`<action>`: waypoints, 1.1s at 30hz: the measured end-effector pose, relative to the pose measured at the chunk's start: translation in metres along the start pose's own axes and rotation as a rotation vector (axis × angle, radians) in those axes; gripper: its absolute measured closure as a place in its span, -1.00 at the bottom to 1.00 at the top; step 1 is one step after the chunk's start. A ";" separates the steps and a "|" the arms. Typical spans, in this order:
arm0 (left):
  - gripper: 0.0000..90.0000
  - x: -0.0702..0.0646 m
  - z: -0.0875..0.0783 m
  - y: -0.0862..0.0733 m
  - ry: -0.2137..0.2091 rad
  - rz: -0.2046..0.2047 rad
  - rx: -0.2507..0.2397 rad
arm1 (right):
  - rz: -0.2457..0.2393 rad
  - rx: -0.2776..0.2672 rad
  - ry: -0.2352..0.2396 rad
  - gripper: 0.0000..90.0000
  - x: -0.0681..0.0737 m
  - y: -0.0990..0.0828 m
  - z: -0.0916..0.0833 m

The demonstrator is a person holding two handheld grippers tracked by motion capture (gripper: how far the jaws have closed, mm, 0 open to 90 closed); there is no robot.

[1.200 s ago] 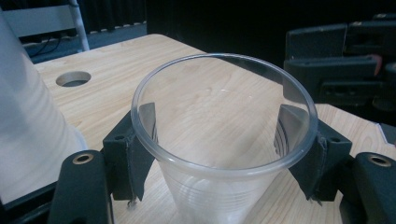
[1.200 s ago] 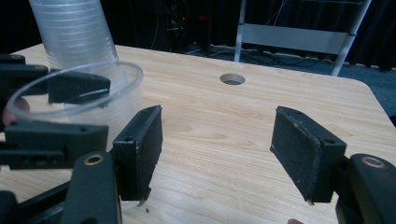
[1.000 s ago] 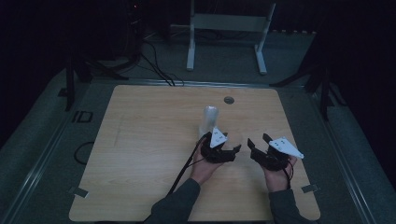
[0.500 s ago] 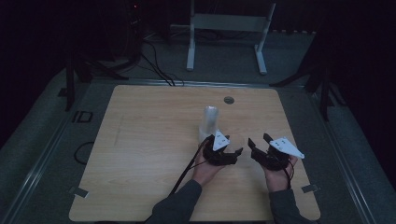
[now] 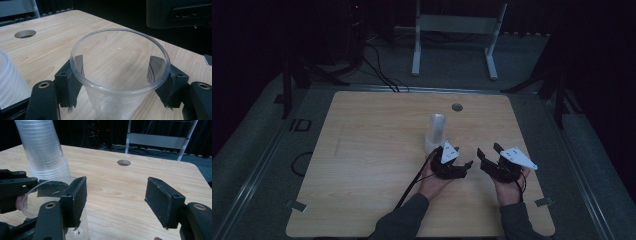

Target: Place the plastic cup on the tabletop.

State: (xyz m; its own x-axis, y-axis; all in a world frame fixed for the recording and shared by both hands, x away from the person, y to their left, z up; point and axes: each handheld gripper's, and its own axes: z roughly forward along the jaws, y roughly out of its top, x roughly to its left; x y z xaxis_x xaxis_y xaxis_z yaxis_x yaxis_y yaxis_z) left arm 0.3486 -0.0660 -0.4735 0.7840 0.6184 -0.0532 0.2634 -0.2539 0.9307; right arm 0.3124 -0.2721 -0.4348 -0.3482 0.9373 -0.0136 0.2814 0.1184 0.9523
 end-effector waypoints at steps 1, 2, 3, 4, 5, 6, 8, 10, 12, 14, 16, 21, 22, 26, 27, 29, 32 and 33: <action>-0.34 0.000 0.000 0.000 -0.002 -0.002 -0.001 | 0.000 0.000 0.000 -0.26 0.000 0.000 0.000; -0.34 -0.001 0.001 0.000 -0.003 -0.001 0.001 | 0.000 0.000 0.000 -0.26 0.000 0.000 0.000; -0.34 -0.001 0.001 -0.001 -0.002 0.004 0.004 | 0.001 -0.001 -0.001 -0.26 0.000 0.000 0.000; -0.34 -0.001 0.001 -0.001 -0.002 0.006 0.005 | 0.002 -0.001 0.000 -0.26 0.000 0.000 0.000; -0.34 -0.001 0.002 -0.001 -0.002 0.008 0.006 | 0.002 -0.001 0.000 -0.26 0.000 0.000 0.000; -0.34 -0.002 0.002 -0.001 -0.002 0.009 0.006 | 0.002 -0.001 0.000 -0.26 0.000 0.000 0.000; -0.34 -0.002 0.003 -0.002 -0.001 0.011 0.011 | 0.002 -0.001 0.000 -0.26 0.000 0.000 0.000; -0.35 -0.002 0.003 -0.003 0.001 0.015 0.017 | 0.000 0.000 0.000 -0.26 0.000 0.000 0.000; -0.35 -0.003 0.003 -0.004 0.002 0.016 0.019 | 0.000 0.001 0.000 -0.26 0.000 0.000 0.000; -0.35 -0.003 0.004 -0.005 0.000 0.012 0.018 | 0.000 0.001 0.000 -0.26 0.000 0.000 0.000; -0.36 -0.003 0.004 -0.005 -0.005 0.012 0.021 | 0.000 0.000 0.000 -0.26 0.000 0.000 0.000; -0.36 -0.003 0.005 -0.006 -0.007 0.015 0.029 | 0.000 0.001 -0.001 -0.26 0.000 0.000 0.000; -0.36 -0.003 0.005 -0.006 -0.009 0.016 0.030 | 0.000 0.001 0.000 -0.26 0.000 0.000 0.000; -0.38 -0.003 0.005 -0.006 -0.015 0.009 0.034 | -0.001 0.001 0.000 -0.26 0.000 0.000 0.000; -0.39 -0.003 0.005 -0.006 -0.018 0.006 0.040 | -0.001 0.001 0.000 -0.26 0.000 0.000 0.000; -0.42 -0.003 0.006 -0.007 -0.023 0.003 0.052 | -0.001 0.001 0.000 -0.26 0.000 0.000 0.000; -0.48 -0.004 0.008 -0.009 -0.019 0.002 0.061 | -0.002 0.001 -0.001 -0.26 0.000 0.000 0.000; -0.50 -0.004 0.008 -0.009 -0.018 0.000 0.062 | -0.001 0.001 -0.001 -0.26 0.000 0.000 0.000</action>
State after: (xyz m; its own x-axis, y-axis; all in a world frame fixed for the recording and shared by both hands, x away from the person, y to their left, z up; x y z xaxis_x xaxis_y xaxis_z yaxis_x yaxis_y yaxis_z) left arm 0.3474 -0.0721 -0.4846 0.7939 0.6050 -0.0608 0.2978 -0.2998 0.9064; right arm 0.3124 -0.2720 -0.4351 -0.3476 0.9375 -0.0147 0.2822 0.1196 0.9519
